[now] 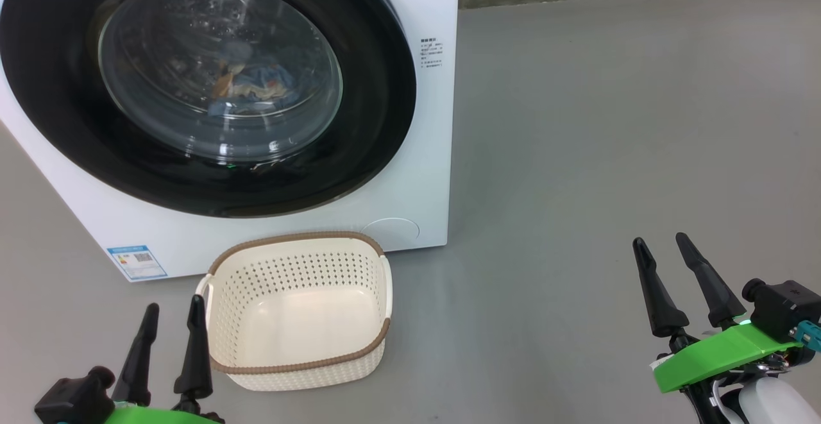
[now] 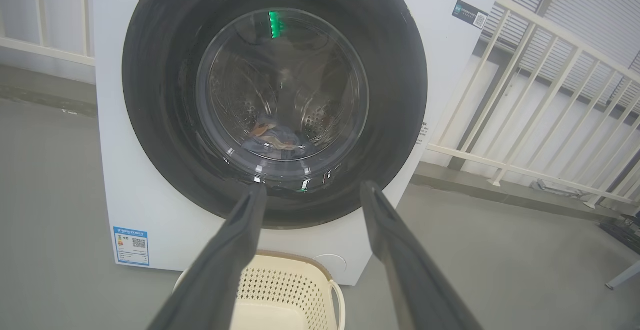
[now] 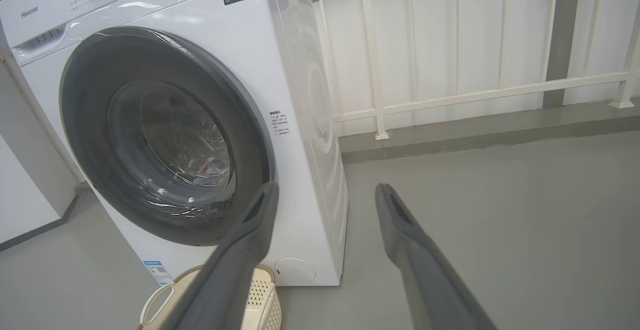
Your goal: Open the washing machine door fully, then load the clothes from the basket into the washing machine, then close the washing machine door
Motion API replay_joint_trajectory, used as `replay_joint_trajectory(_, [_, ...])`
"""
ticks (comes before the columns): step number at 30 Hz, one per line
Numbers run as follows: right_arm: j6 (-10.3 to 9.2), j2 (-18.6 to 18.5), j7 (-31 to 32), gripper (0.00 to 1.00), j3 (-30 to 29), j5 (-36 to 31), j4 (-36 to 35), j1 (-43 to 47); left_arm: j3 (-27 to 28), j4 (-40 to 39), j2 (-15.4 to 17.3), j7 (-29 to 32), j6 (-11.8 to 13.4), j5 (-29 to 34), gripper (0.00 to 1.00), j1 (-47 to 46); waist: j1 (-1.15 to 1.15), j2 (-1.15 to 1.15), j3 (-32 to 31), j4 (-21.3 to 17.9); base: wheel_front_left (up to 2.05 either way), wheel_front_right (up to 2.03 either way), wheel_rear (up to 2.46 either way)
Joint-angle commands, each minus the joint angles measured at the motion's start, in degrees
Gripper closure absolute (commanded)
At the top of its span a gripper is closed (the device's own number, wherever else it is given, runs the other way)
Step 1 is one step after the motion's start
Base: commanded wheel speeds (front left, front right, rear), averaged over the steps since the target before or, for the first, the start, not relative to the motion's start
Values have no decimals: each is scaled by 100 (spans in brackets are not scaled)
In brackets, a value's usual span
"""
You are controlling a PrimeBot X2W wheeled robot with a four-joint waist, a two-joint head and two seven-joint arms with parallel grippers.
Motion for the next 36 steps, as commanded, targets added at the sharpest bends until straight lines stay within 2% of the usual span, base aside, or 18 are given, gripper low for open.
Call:
replay_joint_trajectory(1, [-15, -67, -14, 0, 62, -105, -135, -110, 161, -97, 135, -36, 5, -79, 0, -163, 0, 0, 6, 5, 0, 0, 0])
replay_joint_trajectory(26, [-15, -4, -14, 0, 116, -128, -77, -155, 96, 23, 193, -8, 5, -197, 0, -225, 0, 0, -36, 62, 0, 0, 0])
replay_joint_trajectory(27, [0, 54, 0, 100, 20, -23, 39, -4, -78, 117, 62, 3, 0, -187, 100, -8, 0, 0, -36, 63, 0, 0, 0])
replay_joint_trajectory(31, [0, 213, 16, 100, 98, -14, 302, 179, -119, 348, -76, 5, 0, -211, 100, 133, 0, 0, -38, 62, 0, 0, 0])
replay_joint_trajectory(36, [-1, 249, 97, 100, 32, 234, 282, 179, -67, 327, -97, 93, 0, -445, 100, 120, 8, 0, -37, 72, 0, 0, 0])
